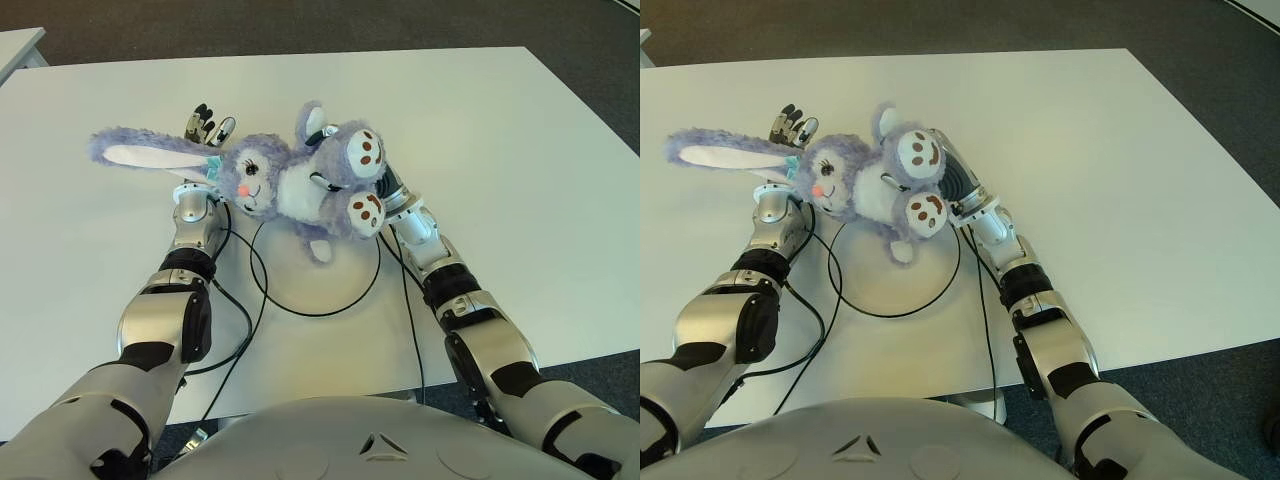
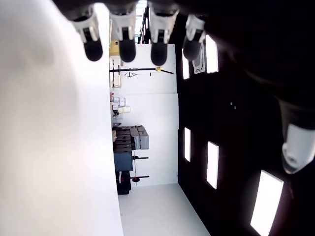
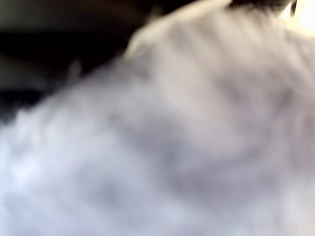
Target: Put the doll into the plate.
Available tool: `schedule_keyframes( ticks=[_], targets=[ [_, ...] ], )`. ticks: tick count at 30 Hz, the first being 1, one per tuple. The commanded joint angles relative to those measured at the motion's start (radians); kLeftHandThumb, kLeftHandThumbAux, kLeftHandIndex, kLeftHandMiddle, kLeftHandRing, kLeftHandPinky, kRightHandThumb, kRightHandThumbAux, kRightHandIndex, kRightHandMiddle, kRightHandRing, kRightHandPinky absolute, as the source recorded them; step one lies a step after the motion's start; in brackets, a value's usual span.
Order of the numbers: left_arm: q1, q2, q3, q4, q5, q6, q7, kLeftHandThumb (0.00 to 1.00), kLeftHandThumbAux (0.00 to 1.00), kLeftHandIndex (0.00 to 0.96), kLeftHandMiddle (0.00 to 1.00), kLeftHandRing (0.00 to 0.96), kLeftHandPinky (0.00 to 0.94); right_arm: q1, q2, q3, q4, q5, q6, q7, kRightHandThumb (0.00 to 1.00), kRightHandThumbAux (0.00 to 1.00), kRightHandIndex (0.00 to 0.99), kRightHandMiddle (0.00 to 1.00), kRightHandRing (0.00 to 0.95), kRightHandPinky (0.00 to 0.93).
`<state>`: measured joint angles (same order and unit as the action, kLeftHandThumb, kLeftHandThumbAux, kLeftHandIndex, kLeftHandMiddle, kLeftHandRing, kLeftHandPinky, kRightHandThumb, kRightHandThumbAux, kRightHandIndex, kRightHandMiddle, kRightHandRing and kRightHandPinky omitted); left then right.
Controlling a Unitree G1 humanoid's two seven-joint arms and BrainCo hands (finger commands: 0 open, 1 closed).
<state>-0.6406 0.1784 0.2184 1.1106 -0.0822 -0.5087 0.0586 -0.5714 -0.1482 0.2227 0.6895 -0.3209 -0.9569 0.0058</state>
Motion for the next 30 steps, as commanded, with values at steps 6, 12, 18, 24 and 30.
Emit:
schedule_keyframes(
  ticks=[6, 12, 18, 24, 30],
  targets=[
    [0.067, -0.031, 0.001, 0.049, -0.002, 0.04, -0.001, 0.0, 0.512, 0.018, 0.089, 0.041, 0.0, 0.015, -0.002, 0.015, 0.048, -0.008, -0.024, 0.009, 0.309, 0.472, 0.0, 0.032, 0.0, 0.0],
    [0.068, -0.032, 0.001, 0.048, -0.003, 0.04, 0.0, 0.0, 0.514, 0.021, 0.088, 0.044, 0.0, 0.013, 0.001, 0.014, 0.052, -0.001, -0.029, 0.012, 0.276, 0.442, 0.0, 0.013, 0.0, 0.0],
    [0.068, -0.032, 0.0, 0.047, -0.003, 0.041, 0.002, 0.0, 0.511, 0.021, 0.086, 0.044, 0.0, 0.013, 0.002, 0.012, 0.053, 0.002, -0.029, 0.01, 0.246, 0.408, 0.0, 0.0, 0.0, 0.0],
    [0.067, -0.031, -0.002, 0.048, -0.001, 0.043, 0.004, 0.0, 0.505, 0.022, 0.084, 0.044, 0.0, 0.014, 0.003, 0.01, 0.05, -0.001, -0.024, 0.004, 0.208, 0.38, 0.0, 0.0, 0.0, 0.0],
    [0.066, -0.03, -0.003, 0.048, 0.001, 0.045, 0.004, 0.0, 0.497, 0.015, 0.078, 0.043, 0.0, 0.008, 0.005, 0.003, 0.042, 0.001, -0.005, -0.001, 0.177, 0.355, 0.0, 0.0, 0.0, 0.0]
  ],
)
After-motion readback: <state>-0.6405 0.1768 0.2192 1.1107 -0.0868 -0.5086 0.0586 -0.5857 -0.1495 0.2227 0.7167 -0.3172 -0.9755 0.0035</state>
